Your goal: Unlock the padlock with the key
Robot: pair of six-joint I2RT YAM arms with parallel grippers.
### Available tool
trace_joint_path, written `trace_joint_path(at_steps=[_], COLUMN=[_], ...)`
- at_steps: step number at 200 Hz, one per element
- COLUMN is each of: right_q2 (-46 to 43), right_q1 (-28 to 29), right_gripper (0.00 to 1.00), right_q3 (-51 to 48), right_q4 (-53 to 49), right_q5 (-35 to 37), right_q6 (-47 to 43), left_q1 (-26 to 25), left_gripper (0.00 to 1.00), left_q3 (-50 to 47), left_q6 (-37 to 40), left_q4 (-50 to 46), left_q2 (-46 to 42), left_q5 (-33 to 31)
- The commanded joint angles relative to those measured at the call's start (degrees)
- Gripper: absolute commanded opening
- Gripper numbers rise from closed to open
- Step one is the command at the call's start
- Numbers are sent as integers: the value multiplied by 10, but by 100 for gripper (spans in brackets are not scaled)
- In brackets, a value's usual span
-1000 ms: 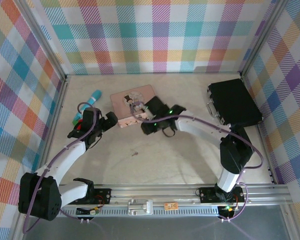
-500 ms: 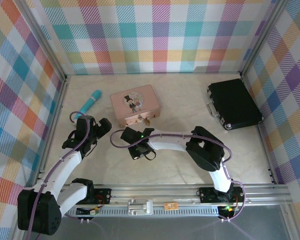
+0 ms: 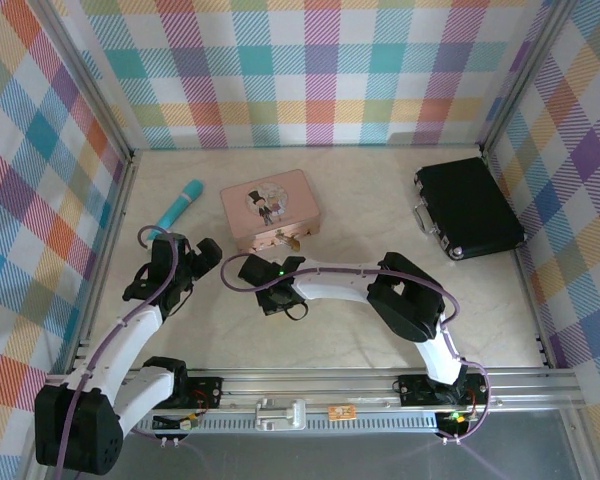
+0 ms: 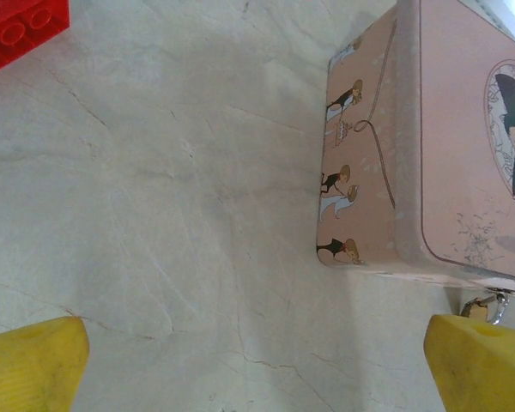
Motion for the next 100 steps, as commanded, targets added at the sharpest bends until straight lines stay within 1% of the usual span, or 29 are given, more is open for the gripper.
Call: trace_joint_path(at_steps=[1, 37, 62, 68, 87, 100], right_q2=[-5, -42, -74, -84, -129, -164], right_q1=[5, 2, -11, -18, -40, -53], right_gripper=[14, 10, 2, 1, 0, 0], right_q3=[-16, -55, -94, -108, -157, -184], right_q4=[-6, 20, 53, 65, 102, 111], right_q5=[26, 36, 10, 1, -17, -16], right_q6=[29, 37, 50, 56, 66, 65], left_q1=[5, 5, 4, 4, 1, -6], left_gripper=[100, 100, 100, 100, 100, 100], left_q3=[-3, -9, -19, -22, -27, -31], left_q6=[14, -2, -24, -29, -53, -70], left_q4=[-14, -6, 5, 31, 55, 71], left_q2=[-16, -42, -58, -59, -60, -61], left_q5=[13, 40, 98, 115, 155, 165])
